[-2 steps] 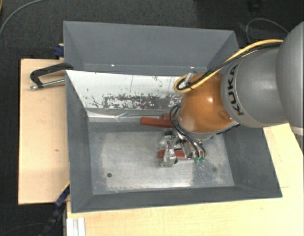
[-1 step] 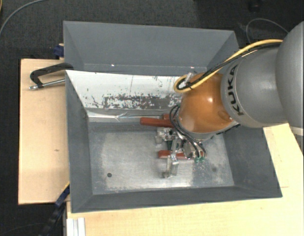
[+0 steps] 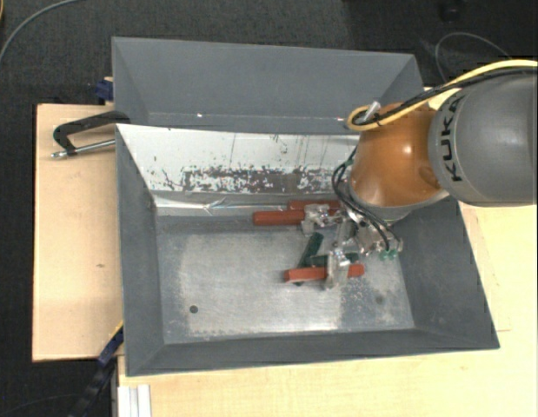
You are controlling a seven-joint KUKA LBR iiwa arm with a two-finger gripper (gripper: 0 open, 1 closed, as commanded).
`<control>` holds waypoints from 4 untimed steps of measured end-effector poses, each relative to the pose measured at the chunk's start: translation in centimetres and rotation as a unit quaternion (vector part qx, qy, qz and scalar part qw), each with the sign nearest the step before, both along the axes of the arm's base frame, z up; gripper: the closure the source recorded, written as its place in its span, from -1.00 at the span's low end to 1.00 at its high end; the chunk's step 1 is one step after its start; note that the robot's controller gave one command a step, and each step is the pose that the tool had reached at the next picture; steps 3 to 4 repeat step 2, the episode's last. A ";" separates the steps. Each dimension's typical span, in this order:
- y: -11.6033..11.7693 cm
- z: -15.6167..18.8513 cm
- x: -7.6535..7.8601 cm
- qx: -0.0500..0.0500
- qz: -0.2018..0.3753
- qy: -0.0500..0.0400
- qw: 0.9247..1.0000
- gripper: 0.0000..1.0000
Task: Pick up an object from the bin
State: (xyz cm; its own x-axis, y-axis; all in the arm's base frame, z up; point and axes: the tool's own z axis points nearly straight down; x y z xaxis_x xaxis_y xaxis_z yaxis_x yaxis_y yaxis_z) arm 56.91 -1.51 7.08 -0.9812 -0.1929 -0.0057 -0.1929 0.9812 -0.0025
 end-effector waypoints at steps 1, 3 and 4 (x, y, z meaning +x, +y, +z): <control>0.4 0.0 -0.1 0.001 0.001 0.001 1.000 1.00; -0.1 14.6 -2.4 0.001 -0.004 -0.004 1.000 1.00; -0.1 14.6 -2.4 0.001 -0.004 -0.004 1.000 1.00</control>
Offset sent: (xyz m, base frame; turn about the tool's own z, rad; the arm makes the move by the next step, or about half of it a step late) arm 0.0000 0.0000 0.0000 0.0000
